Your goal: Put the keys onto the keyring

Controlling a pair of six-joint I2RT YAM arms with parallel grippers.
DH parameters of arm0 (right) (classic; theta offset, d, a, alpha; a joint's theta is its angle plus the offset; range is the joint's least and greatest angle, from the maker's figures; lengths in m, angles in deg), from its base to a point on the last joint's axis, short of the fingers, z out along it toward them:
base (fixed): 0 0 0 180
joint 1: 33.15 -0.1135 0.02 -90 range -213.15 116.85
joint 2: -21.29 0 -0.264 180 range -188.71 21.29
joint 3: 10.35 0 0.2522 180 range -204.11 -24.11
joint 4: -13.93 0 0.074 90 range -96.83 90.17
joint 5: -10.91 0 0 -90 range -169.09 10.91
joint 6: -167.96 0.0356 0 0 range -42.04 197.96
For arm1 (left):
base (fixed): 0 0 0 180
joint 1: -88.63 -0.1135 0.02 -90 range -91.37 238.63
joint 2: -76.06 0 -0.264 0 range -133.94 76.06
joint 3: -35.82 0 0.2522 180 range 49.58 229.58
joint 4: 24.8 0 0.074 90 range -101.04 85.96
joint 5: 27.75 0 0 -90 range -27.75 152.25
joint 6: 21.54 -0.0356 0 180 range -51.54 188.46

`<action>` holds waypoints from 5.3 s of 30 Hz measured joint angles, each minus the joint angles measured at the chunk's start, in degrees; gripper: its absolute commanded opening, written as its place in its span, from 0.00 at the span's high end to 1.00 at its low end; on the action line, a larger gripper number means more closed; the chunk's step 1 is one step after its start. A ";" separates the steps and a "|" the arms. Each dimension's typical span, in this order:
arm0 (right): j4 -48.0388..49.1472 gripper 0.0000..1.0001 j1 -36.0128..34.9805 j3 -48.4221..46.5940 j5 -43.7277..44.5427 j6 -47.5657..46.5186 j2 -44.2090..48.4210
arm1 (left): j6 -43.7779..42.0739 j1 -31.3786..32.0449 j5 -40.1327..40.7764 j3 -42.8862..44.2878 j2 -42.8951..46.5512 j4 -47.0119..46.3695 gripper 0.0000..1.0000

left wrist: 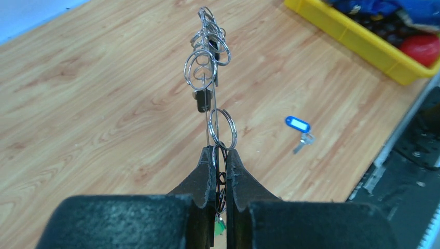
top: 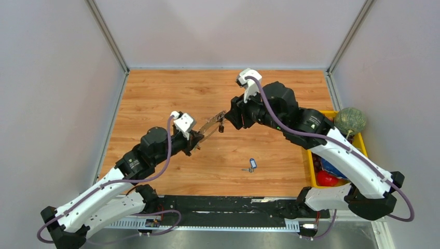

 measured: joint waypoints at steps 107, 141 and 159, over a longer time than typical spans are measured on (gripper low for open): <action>-11.04 0.63 8.70 -5.27 -30.42 2.89 -19.67 | -40.46 35.04 47.58 -17.79 -8.24 -35.63 1.00; -9.42 1.00 7.58 -3.15 -29.62 2.86 -14.64 | -39.80 35.74 48.37 -18.58 -3.69 -36.37 0.96; 3.48 1.00 7.54 7.26 -30.12 6.49 -5.18 | -30.36 35.71 45.16 -14.73 -3.50 -34.71 0.90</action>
